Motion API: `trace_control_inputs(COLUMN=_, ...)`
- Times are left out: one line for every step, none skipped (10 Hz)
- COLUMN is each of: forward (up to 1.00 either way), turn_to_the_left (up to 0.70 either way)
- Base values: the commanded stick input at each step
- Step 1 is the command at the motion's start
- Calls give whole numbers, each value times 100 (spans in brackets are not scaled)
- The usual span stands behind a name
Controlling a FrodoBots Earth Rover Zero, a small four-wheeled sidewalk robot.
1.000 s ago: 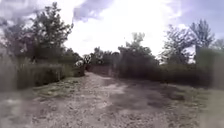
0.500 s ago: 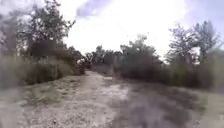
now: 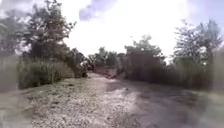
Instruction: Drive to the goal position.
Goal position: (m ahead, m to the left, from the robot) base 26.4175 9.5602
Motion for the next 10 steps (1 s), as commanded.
trace_control_inputs(forward=100, turn_to_the_left=0)
trace_control_inputs(forward=100, turn_to_the_left=0)
trace_control_inputs(forward=100, turn_to_the_left=0)
trace_control_inputs(forward=100, turn_to_the_left=0)
trace_control_inputs(forward=100, turn_to_the_left=0)
trace_control_inputs(forward=100, turn_to_the_left=0)
trace_control_inputs(forward=100, turn_to_the_left=0)
trace_control_inputs(forward=100, turn_to_the_left=0)
trace_control_inputs(forward=100, turn_to_the_left=0)
trace_control_inputs(forward=100, turn_to_the_left=-34)
